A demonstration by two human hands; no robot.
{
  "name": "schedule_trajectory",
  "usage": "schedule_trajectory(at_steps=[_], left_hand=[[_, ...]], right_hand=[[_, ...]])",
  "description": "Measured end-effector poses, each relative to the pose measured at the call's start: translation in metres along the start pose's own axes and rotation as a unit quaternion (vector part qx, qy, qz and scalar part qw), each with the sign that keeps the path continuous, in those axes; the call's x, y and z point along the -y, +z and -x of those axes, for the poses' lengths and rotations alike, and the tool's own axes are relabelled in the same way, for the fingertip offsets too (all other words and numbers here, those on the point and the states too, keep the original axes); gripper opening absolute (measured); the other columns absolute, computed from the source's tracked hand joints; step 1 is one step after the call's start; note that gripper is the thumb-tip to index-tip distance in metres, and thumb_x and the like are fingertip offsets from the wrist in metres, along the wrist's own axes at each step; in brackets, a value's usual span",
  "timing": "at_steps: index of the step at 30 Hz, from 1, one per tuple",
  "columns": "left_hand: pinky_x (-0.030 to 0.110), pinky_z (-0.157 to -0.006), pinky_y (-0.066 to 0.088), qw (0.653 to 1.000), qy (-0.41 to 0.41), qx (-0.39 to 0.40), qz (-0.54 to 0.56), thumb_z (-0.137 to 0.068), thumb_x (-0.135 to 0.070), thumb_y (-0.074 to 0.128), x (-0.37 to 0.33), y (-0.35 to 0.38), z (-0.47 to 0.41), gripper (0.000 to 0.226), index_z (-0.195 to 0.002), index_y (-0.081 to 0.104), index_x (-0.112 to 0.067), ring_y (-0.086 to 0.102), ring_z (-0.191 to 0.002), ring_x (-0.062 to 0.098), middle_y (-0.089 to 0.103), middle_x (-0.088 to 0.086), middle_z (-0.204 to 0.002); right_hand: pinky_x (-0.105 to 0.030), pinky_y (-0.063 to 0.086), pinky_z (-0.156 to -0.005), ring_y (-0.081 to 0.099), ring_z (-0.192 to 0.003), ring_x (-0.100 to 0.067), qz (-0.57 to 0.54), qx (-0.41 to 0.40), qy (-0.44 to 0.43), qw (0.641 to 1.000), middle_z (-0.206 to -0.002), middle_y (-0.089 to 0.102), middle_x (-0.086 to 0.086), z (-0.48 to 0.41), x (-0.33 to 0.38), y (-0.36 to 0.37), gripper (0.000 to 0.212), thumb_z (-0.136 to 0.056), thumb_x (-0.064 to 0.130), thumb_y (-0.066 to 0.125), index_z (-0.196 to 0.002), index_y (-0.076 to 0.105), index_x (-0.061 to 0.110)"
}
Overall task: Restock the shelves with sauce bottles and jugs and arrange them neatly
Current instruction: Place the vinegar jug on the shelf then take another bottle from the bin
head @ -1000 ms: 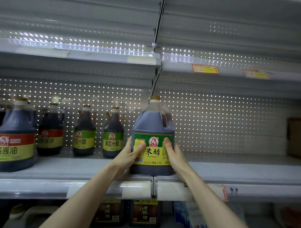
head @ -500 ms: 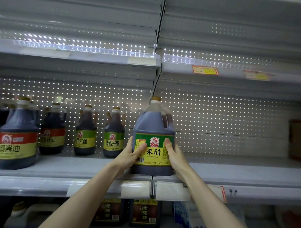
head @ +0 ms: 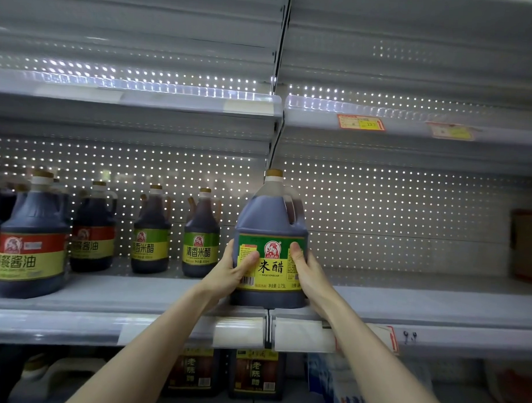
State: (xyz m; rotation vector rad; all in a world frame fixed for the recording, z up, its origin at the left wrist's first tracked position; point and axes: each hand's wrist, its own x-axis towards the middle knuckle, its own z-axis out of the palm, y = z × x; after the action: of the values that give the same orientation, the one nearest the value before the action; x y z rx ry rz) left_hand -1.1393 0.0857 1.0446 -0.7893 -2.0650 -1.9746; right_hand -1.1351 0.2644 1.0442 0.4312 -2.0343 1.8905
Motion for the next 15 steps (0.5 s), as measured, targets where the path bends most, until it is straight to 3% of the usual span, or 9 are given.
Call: schedule_trajectory(at_steps=[4, 8, 11, 15], left_hand=[[0.02, -0.072, 0.055, 1.0, -0.019, 0.005, 0.01, -0.094, -0.024, 0.055, -0.0036, -0.0036, 0.0041, 0.032, -0.124, 0.044, -0.026, 0.068, -0.095, 0.008, 0.067, 0.003, -0.116], [0.021, -0.065, 0.054, 0.998, -0.031, -0.013, 0.043, -0.09, -0.022, 0.061, -0.0058, -0.0062, 0.0089, 0.042, -0.127, 0.046, -0.032, 0.068, -0.093, 0.008, 0.067, 0.002, -0.114], [0.025, -0.069, 0.054, 0.998, -0.039, -0.015, 0.054, -0.089, -0.022, 0.063, -0.0073, -0.0074, 0.0101, 0.05, -0.134, 0.043, -0.033, 0.067, -0.097, 0.013, 0.066, 0.005, -0.117], [0.029, -0.078, 0.055, 0.999, -0.027, -0.006, 0.046, -0.088, -0.021, 0.061, -0.0064, -0.0076, 0.0099, 0.055, -0.139, 0.042, -0.026, 0.066, -0.104, 0.018, 0.067, 0.006, -0.117]], right_hand=[[-0.039, 0.053, -0.095, 0.067, -0.103, -0.016, -0.007, 0.003, 0.001, 1.0, -0.111, 0.07, 0.0, 0.0009, -0.0001, 0.0015, 0.061, -0.079, 0.063, 0.047, -0.125, 0.05, 0.023], [-0.036, 0.052, -0.093, 0.066, -0.103, -0.013, -0.012, 0.008, 0.007, 1.0, -0.111, 0.069, 0.003, 0.0001, 0.0004, -0.0006, 0.042, -0.092, 0.053, 0.045, -0.124, 0.049, 0.027], [-0.03, 0.052, -0.087, 0.065, -0.1, -0.01, -0.016, 0.011, 0.01, 1.0, -0.108, 0.069, 0.006, 0.0007, 0.0021, -0.0013, 0.03, -0.095, 0.051, 0.042, -0.118, 0.049, 0.033], [-0.027, 0.052, -0.081, 0.066, -0.098, -0.009, -0.014, 0.009, 0.013, 1.0, -0.107, 0.069, 0.007, 0.0016, 0.0024, -0.0012, 0.028, -0.096, 0.051, 0.042, -0.116, 0.05, 0.033]])
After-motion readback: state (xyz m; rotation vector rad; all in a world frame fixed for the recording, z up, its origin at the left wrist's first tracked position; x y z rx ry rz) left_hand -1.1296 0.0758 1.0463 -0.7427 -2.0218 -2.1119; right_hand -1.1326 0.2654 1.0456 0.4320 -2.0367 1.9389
